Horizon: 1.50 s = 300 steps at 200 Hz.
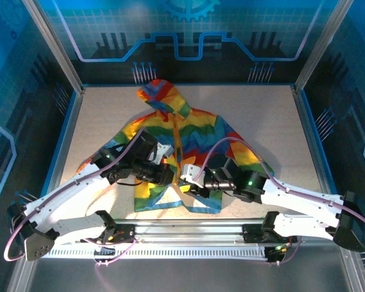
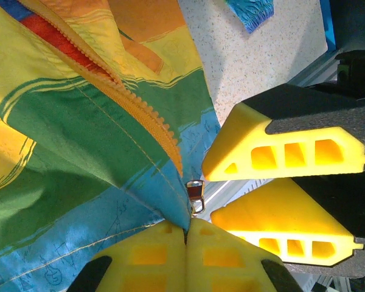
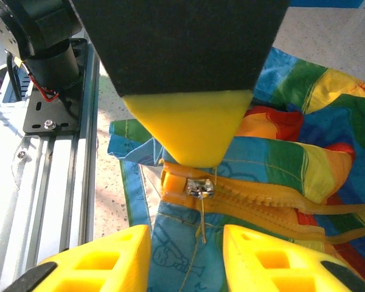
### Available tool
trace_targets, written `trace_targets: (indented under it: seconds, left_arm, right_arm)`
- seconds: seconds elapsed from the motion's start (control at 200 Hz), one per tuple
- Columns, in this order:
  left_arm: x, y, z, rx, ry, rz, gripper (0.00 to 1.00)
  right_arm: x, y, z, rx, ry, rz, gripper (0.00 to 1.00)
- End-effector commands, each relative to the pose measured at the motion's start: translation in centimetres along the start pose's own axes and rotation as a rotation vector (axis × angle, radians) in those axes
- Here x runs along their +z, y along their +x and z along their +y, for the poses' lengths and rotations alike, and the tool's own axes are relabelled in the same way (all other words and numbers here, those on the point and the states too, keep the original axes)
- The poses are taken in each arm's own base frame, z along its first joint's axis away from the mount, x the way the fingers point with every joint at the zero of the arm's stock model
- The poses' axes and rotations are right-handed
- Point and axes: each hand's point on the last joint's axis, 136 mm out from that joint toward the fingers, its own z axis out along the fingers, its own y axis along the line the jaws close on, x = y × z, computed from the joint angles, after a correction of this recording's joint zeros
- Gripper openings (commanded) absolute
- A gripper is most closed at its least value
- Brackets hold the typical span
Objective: Zip up the jacket
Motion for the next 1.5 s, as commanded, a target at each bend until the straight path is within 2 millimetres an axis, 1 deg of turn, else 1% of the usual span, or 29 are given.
trace_targets:
  seconds: [0.0,0.135,0.22,0.275,0.285,0.365,0.415,0.665,0.805,0.846,0.956,1.096,1.136,1.246,1.311,1.371,1.471,1.481,1.496]
  left_arm:
    - [-0.7,0.4,-0.5,0.024,0.027,0.003,0.00]
    - [-0.8,0.4,-0.6,0.022,0.032,0.005,0.00]
    - [-0.8,0.5,-0.6,0.023,0.033,0.005,0.00]
    - [-0.9,0.6,-0.6,0.024,0.033,0.005,0.00]
    - [-0.9,0.6,-0.6,0.025,0.033,0.006,0.00]
    - [-0.9,0.8,-0.5,0.026,0.027,0.011,0.00]
    - [-0.9,0.9,-0.3,0.027,0.022,0.012,0.00]
    - [-0.8,1.4,0.1,0.012,0.013,0.022,0.00]
    - [-1.1,1.7,1.6,-0.026,-0.064,0.019,0.00]
    - [-1.1,1.9,1.7,-0.033,-0.069,0.022,0.00]
    - [-1.1,2.0,1.4,-0.033,-0.047,0.021,0.00]
    - [-1.1,2.0,1.4,-0.025,-0.036,0.011,0.00]
    - [-1.0,2.0,1.3,-0.024,-0.033,0.011,0.00]
    - [-0.9,1.9,1.1,-0.023,-0.023,0.015,0.00]
    - [-0.9,1.8,1.0,-0.021,-0.018,0.016,0.00]
    - [-0.9,1.8,0.8,-0.019,-0.014,0.016,0.00]
    - [-0.9,1.8,0.8,-0.013,-0.013,0.018,0.00]
    - [-0.9,1.8,0.8,-0.014,-0.014,0.018,0.00]
    - [-0.9,1.8,0.9,-0.015,-0.016,0.019,0.00]
  right_arm:
    - [0.0,-1.3,-0.9,-0.022,0.026,-0.017,0.36]
    - [0.6,-1.4,-0.9,-0.025,0.015,-0.016,0.33]
    - [1.0,-1.1,-1.1,-0.028,0.018,-0.006,0.28]
    - [1.2,-0.9,-1.2,-0.029,0.026,0.000,0.21]
    - [1.2,-0.9,-1.3,-0.029,0.028,0.002,0.18]
    - [1.2,-0.9,-1.5,-0.030,0.040,0.003,0.05]
    - [1.1,-0.9,-1.7,-0.025,0.048,0.000,0.00]
    - [0.6,-1.2,-2.2,0.042,0.050,-0.006,0.00]
    - [0.5,-1.1,-2.4,0.102,0.037,0.011,0.00]
    - [0.4,-1.1,-2.4,0.113,0.037,0.014,0.00]
    - [0.3,-0.9,-2.1,0.125,0.019,0.018,0.00]
    - [0.4,-1.1,-1.4,0.117,-0.030,0.012,0.00]
    - [0.5,-1.2,-1.1,0.114,-0.047,0.012,0.03]
    - [0.8,-1.3,-0.9,0.114,-0.072,0.026,0.06]
    - [1.0,-1.2,-0.7,0.110,-0.080,0.033,0.05]
    - [1.2,-1.2,-0.8,0.111,-0.078,0.042,0.02]
    - [1.5,-0.5,-0.5,0.118,-0.090,0.067,0.02]
    - [1.4,-1.4,-0.8,0.112,-0.085,0.051,0.02]
    - [1.4,-1.7,-0.8,0.111,-0.085,0.047,0.02]
